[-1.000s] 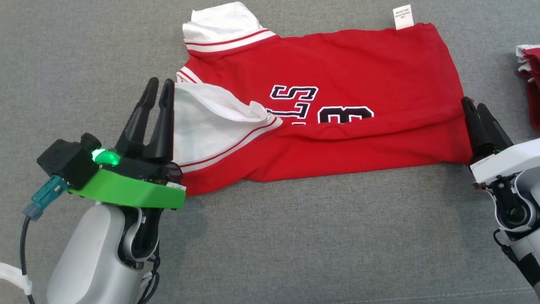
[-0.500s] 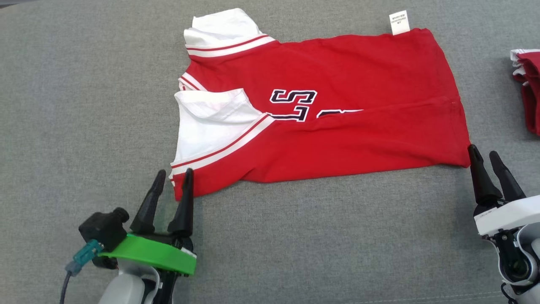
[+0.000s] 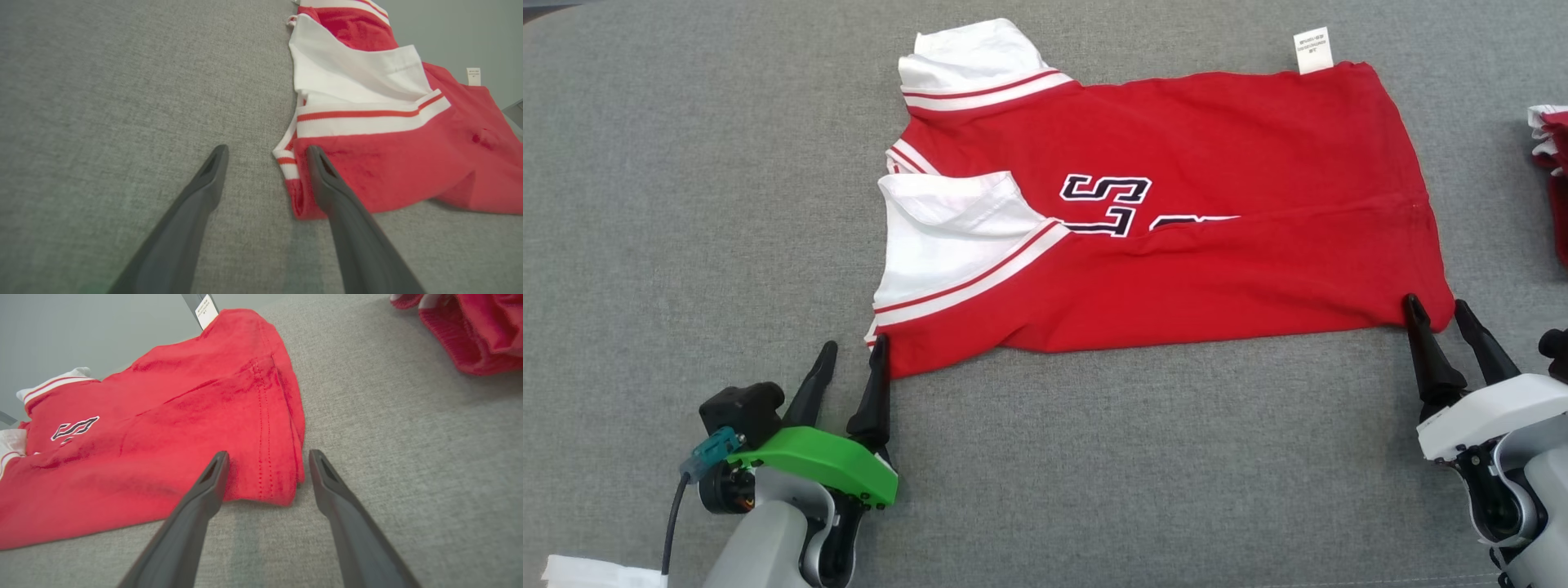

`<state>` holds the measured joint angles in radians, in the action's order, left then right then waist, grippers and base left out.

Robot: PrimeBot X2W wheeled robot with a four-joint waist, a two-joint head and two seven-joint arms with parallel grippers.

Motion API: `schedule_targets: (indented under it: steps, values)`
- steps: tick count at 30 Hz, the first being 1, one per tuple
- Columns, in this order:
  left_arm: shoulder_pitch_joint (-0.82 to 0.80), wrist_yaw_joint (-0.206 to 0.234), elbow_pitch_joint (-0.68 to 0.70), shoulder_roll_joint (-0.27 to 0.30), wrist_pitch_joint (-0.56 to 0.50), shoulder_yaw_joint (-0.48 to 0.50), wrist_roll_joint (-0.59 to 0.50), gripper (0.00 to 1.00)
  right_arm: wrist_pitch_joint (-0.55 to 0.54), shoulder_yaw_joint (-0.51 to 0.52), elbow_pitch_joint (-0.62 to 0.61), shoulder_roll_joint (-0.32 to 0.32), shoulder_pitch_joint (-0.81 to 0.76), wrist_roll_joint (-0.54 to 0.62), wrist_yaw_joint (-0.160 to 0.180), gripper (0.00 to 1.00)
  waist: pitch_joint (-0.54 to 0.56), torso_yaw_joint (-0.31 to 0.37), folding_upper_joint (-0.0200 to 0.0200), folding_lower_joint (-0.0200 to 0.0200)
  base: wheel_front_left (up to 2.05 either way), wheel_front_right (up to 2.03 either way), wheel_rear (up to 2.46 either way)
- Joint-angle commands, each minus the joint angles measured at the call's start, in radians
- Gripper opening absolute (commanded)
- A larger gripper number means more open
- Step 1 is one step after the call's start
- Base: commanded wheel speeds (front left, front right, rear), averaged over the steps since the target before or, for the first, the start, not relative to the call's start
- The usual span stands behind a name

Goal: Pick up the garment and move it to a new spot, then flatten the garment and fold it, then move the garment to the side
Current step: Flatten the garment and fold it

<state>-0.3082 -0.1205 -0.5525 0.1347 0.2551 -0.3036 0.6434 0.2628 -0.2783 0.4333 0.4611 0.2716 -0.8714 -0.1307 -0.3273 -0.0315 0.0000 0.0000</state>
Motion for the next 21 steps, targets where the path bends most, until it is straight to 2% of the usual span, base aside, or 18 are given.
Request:
schedule_targets:
  steps: [1, 4, 5, 6, 7, 8, 9, 21]
  values:
    - [-0.017, -0.003, -0.028, 0.002, -0.014, -0.016, 0.011, 1.0, 0.003, 0.006, 0.015, -0.005, 0.015, 0.026, 0.0, 1.0, -0.001, -0.001, 0.0, 0.0, 0.0, 0.0, 0.0]
    - [-0.042, -0.009, -0.062, 0.006, -0.028, -0.044, 0.015, 1.0, 0.003, 0.01, 0.035, -0.015, 0.024, 0.053, 0.0, 0.99, -0.002, -0.001, 0.0, 0.0, 0.0, 0.0, 0.0]
    - [-0.05, -0.01, -0.07, 0.009, -0.033, -0.059, 0.016, 0.92, 0.003, 0.009, 0.04, -0.017, 0.026, 0.061, 0.0, 0.8, -0.002, -0.001, 0.0, 0.0, 0.0, 0.0, 0.0]
    - [-0.055, -0.011, -0.078, 0.012, -0.039, -0.072, 0.016, 0.45, 0.003, 0.008, 0.045, -0.02, 0.028, 0.062, 0.0, 0.44, -0.002, -0.001, 0.0, 0.0, 0.0, 0.0, 0.0]
    - [-0.061, -0.011, -0.086, 0.016, -0.042, -0.087, 0.015, 0.07, 0.003, 0.007, 0.048, -0.023, 0.029, 0.066, 0.0, 0.29, -0.002, -0.001, 0.0, 0.0, 0.0, 0.0, 0.0]
    - [-0.066, -0.011, -0.09, 0.02, -0.042, -0.103, 0.011, 0.0, 0.003, 0.004, 0.051, -0.024, 0.032, 0.067, 0.0, 0.11, -0.002, 0.0, 0.0, 0.0, 0.0, 0.0, 0.0]
    - [-0.069, -0.011, -0.09, 0.023, -0.038, -0.115, 0.015, 0.0, 0.003, 0.003, 0.053, -0.024, 0.032, 0.066, 0.0, 0.0, 0.0, 0.0, 0.0, 0.0, 0.0, 0.0, 0.0]
    - [0.004, -0.011, 0.045, 0.109, 0.007, -0.177, 0.065, 0.0, 0.003, 0.047, -0.023, 0.005, -0.061, 0.067, 0.0, 0.0, 0.036, 0.006, 0.0, 0.0, 0.0, 0.0, 0.0]
